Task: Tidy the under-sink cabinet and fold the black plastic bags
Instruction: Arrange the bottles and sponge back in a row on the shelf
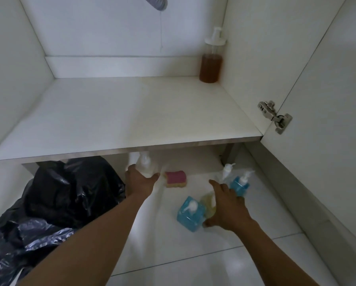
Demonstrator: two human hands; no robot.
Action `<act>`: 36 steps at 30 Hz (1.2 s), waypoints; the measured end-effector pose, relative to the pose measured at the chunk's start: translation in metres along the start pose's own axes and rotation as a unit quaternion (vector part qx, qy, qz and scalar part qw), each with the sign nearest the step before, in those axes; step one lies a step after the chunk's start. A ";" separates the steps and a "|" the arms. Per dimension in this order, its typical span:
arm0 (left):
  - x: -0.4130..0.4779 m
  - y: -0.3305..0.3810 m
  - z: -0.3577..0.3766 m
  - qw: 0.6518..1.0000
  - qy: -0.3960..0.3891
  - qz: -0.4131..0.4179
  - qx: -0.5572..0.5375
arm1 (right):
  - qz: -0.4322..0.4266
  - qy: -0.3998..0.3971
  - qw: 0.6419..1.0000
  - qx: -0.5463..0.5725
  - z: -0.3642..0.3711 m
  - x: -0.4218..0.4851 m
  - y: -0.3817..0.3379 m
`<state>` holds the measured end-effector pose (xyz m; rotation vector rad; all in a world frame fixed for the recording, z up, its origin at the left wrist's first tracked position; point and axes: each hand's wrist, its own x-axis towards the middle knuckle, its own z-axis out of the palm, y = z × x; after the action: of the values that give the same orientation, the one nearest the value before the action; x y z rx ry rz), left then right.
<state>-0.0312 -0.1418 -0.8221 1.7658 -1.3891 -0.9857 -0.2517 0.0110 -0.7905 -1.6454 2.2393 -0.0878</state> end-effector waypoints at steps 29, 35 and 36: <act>-0.064 0.139 -0.020 0.950 -0.023 0.302 -0.076 | -0.012 0.380 0.850 0.364 -0.122 0.014 -0.005; -0.040 0.193 -0.001 0.947 0.000 0.308 -0.088 | -0.034 0.398 0.850 0.343 -0.148 0.060 -0.010; -0.033 0.200 0.003 0.947 0.004 0.309 -0.086 | -0.034 0.400 0.853 0.335 -0.151 0.069 -0.010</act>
<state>-0.1321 -0.1503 -0.6464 1.0879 -1.6480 -0.7191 -0.3088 -0.0813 -0.6640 -1.3894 2.2112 -1.6344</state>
